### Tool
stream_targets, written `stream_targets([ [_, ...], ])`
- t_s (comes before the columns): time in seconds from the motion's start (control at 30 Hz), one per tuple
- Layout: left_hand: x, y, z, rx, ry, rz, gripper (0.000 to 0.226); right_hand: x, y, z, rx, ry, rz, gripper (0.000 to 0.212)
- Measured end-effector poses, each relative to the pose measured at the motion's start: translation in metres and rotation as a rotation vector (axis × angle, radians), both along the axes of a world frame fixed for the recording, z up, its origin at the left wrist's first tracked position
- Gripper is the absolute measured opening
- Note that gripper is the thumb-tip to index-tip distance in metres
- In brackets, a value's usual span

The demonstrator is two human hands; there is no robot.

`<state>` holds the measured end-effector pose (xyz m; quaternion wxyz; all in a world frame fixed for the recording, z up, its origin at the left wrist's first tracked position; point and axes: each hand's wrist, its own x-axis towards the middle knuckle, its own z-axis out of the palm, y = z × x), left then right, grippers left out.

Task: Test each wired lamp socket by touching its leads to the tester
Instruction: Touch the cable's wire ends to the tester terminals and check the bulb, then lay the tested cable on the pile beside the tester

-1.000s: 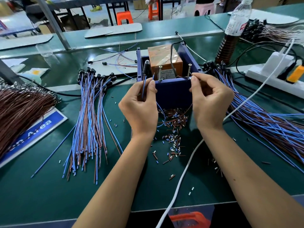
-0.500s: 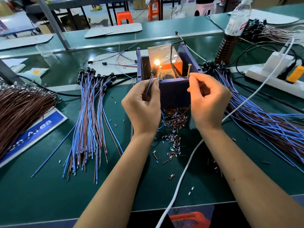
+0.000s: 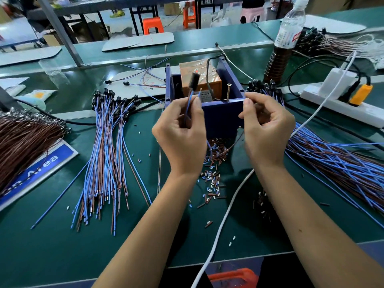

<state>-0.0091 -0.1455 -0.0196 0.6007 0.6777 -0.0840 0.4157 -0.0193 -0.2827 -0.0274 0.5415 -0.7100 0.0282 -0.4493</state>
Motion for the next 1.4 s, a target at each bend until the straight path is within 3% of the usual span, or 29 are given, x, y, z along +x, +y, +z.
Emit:
stream_targets([
  [0.17, -0.006, -0.064, 0.025, 0.001, 0.227, -0.318, 0.018, -0.019, -0.043, 0.014, 0.111, -0.017, -0.08, 0.013],
  [0.27, -0.009, -0.121, 0.031, 0.053, 0.559, -0.643, 0.022, -0.038, -0.091, 0.018, 0.18, -0.047, -0.204, 0.014],
  [0.37, -0.016, -0.18, 0.025, -0.021, 0.948, -0.955, 0.023, -0.059, -0.137, 0.019, 0.304, -0.011, -0.309, 0.012],
  [0.43, -0.016, -0.212, 0.016, -0.065, 1.153, -1.039, 0.03, -0.07, -0.16, 0.018, 0.366, 0.031, -0.365, 0.013],
  [0.53, -0.01, -0.24, 0.009, -0.207, 1.323, -1.097, 0.036, -0.082, -0.182, 0.017, 0.33, 0.192, -0.45, 0.013],
  [0.63, 0.005, -0.245, 0.01, -0.309, 1.291, -1.041, 0.037, -0.09, -0.197, 0.014, 0.176, 0.357, -0.545, 0.024],
  [0.77, 0.029, -0.233, 0.019, -0.583, 1.184, -0.849, 0.031, -0.093, -0.185, 0.017, -0.35, 0.552, -0.755, 0.041],
  [0.97, 0.049, -0.21, 0.027, -0.978, 1.013, -0.859, 0.033, -0.06, -0.144, 0.01, -0.691, 0.767, -0.481, 0.036],
  [1.1, 0.055, -0.193, 0.035, -1.122, 0.898, -0.902, 0.031, -0.049, -0.14, 0.003, -0.747, 0.818, -0.368, 0.033],
  [1.27, 0.063, -0.182, 0.049, -1.221, 0.846, -0.908, 0.025, -0.053, -0.144, 0.013, -0.735, 0.811, -0.392, 0.02],
  [1.4, 0.06, -0.181, 0.053, -1.235, 0.855, -0.917, 0.022, -0.063, -0.145, 0.026, -0.688, 0.692, -0.549, 0.046],
])
